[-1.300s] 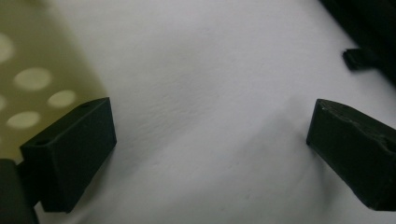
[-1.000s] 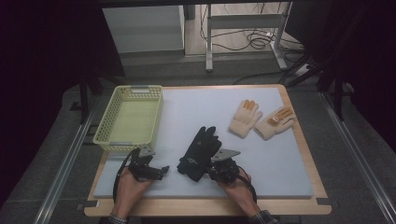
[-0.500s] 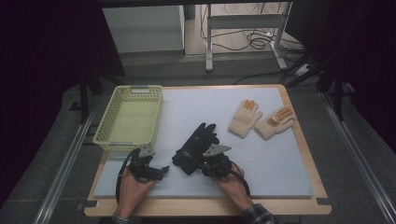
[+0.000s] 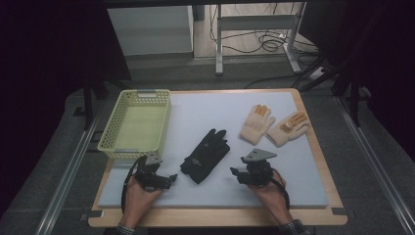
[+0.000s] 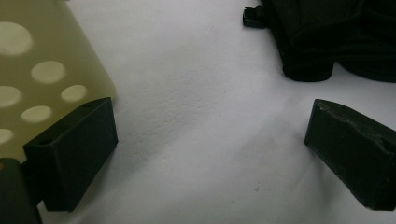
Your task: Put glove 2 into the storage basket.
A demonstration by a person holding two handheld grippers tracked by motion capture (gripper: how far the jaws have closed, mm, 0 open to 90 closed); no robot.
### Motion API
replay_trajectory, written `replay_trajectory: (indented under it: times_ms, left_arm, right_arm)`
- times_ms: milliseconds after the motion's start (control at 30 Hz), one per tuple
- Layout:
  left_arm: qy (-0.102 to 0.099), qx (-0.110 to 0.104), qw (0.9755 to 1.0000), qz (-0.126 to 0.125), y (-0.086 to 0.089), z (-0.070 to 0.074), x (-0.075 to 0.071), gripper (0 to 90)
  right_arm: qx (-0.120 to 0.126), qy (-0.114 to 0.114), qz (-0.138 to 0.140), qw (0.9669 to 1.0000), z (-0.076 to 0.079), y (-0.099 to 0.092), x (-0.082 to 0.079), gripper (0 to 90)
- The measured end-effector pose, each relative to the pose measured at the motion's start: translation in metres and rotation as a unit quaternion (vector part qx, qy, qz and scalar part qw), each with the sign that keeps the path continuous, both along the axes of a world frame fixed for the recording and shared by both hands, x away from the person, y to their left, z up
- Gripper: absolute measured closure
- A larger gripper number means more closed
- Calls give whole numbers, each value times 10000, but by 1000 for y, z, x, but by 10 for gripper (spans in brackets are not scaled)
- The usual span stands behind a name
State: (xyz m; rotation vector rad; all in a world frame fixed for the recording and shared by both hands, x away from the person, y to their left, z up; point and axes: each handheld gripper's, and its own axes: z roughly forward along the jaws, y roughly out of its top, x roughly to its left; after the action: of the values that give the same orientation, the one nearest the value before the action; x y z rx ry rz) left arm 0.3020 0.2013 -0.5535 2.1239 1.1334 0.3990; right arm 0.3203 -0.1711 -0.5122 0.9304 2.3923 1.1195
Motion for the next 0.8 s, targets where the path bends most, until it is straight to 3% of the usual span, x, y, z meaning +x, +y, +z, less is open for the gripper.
replay_trajectory:
  times_ms: [33, 67, 200, 333, 500, 567, 667, 800]
  left_arm:
    - [0, -1, 10000, -1, 0, 0, 0, 28]
    - [0, -1, 10000, 0, 0, 0, 0, 27]
    - [0, 2, 10000, -4, 0, 0, 0, 27]
    - [-1, 0, 10000, -1, 0, 0, 0, 27]
    - [2, -5, 10000, -1, 0, 0, 0, 27]
    - [3, -5, 10000, -2, 0, 0, 0, 27]
    - [7, -7, 10000, -1, 0, 0, 0, 27]
    - [10, -13, 10000, -1, 0, 0, 0, 29]
  right_arm:
    - [0, 0, 0, 10000, 0, 0, 0, 379]
    - [-10, -43, -171, 9998, 1, -15, 0, 342]
    - [-11, -76, -423, 9991, 1, -35, 1, 301]
    - [-8, -117, -843, 9964, -3, -63, 6, 253]
    - [-138, -55, -1044, 9944, -10, -74, 9, 221]
    - [-384, 14, -1129, 9929, -19, -78, 13, 185]
    - [-224, 212, -1170, 9927, -20, -82, 16, 173]
    - [-310, 162, -1145, 9928, -20, -80, 16, 170]
